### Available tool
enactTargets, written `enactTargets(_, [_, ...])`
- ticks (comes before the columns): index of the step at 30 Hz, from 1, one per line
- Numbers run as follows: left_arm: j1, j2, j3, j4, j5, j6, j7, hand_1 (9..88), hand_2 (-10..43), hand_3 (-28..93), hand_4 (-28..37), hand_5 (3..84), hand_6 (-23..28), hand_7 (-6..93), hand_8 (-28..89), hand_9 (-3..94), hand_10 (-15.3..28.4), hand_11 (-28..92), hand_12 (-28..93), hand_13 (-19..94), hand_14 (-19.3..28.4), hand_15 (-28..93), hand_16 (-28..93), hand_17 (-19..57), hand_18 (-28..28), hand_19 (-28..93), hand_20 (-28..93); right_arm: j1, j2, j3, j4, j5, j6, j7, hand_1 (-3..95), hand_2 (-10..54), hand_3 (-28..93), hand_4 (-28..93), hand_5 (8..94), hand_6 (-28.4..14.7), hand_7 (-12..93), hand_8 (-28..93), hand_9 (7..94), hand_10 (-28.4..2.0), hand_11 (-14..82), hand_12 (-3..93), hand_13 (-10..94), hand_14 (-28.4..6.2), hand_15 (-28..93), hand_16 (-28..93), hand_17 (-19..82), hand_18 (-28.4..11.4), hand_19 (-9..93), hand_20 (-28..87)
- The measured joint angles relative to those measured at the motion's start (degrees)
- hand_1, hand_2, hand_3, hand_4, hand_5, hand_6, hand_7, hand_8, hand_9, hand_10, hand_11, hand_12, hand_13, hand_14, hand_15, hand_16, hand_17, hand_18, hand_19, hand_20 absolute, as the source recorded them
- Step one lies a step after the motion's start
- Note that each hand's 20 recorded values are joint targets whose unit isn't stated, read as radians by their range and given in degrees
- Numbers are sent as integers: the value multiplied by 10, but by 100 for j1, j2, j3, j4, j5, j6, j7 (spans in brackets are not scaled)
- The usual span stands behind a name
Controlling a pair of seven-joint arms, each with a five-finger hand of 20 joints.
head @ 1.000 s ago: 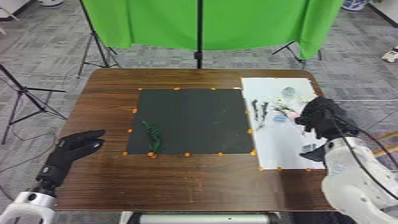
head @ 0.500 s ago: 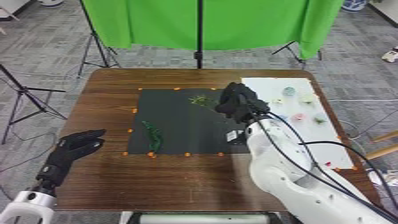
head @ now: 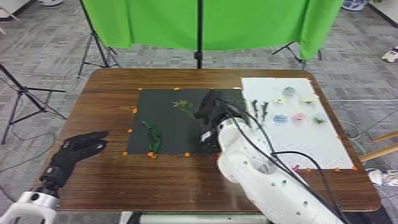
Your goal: Arrange flowers
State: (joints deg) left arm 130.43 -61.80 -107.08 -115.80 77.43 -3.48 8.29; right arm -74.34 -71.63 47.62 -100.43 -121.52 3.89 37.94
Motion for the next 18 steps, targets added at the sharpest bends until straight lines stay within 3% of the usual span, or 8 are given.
enactTargets(18, [-60, 7, 5, 17, 5, -106, -40, 297, -95, 642, -142, 497, 38, 130, -50, 486, 138, 184, 148, 396, 188, 200, 22, 90, 144, 122, 231, -41, -102, -455, -34, 87, -110, 47, 593, -95, 510, -118, 828, -29, 256, 201, 937, -118, 306, 241, 937, -13, 612, 239, 709, -108, 932, 515])
